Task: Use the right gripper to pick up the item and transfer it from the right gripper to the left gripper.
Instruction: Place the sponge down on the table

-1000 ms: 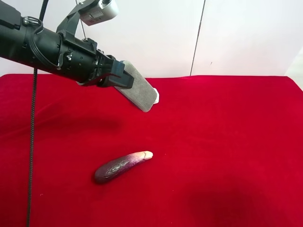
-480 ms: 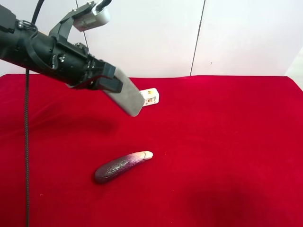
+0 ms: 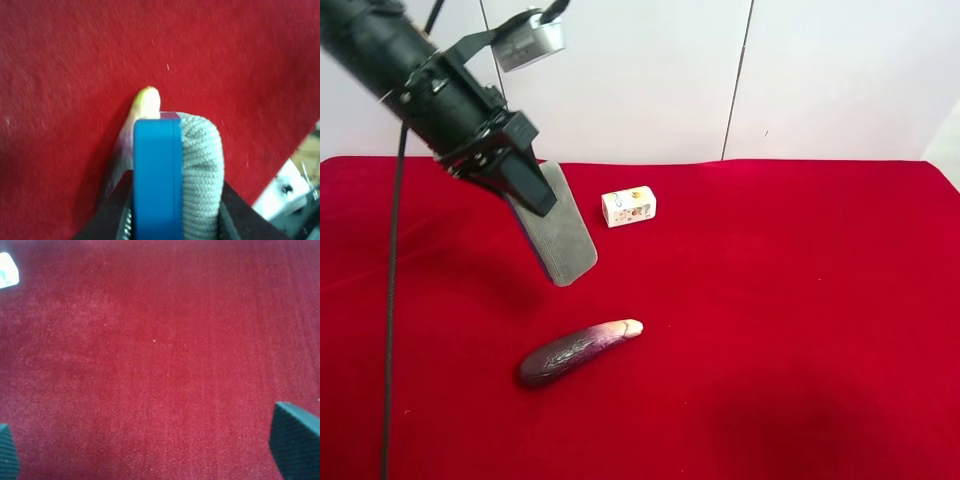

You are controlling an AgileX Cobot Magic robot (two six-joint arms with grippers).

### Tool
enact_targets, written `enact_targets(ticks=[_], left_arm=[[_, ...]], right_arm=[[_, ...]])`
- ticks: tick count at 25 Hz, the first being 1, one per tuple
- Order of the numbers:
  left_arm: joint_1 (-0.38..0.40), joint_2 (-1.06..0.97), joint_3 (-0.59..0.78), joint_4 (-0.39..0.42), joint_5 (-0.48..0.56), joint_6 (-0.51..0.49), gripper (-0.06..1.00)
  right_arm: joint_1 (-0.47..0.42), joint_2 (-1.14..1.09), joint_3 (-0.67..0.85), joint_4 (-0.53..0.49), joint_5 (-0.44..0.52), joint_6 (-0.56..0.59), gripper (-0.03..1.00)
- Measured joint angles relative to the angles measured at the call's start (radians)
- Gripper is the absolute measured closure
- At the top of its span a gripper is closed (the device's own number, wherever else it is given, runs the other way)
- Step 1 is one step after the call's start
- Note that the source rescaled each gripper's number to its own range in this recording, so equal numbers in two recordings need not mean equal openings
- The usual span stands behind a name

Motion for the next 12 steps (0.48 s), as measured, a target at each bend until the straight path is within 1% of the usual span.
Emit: enact_targets(ticks=[2, 5, 7, 10, 12], left_arm=[[0.0, 0.074, -0.104, 0.035, 0.062, -0.04, 0.94], [0.003, 0.172, -0.23, 0.055, 0.086, -0.063, 0.94], [0.003, 0.235, -0.296, 0.086, 0.094, -0.067, 0.94], [0.003, 0.317, -0.374, 0.153, 0.1, -0.07, 0.94], [0.003, 0.365, -0.411, 0.214, 0.102, -0.069, 0.94]], right_arm=[[0.0, 0.0, 0.0, 0.0, 0.0, 0.0, -0.03], [0.0, 0.0, 0.0, 0.0, 0.0, 0.0, -0.03], [0.0, 0.0, 0.0, 0.0, 0.0, 0.0, -0.03], [0.0, 0.0, 0.0, 0.0, 0.0, 0.0, -0.03], [0.0, 0.0, 0.0, 0.0, 0.0, 0.0, -0.03]])
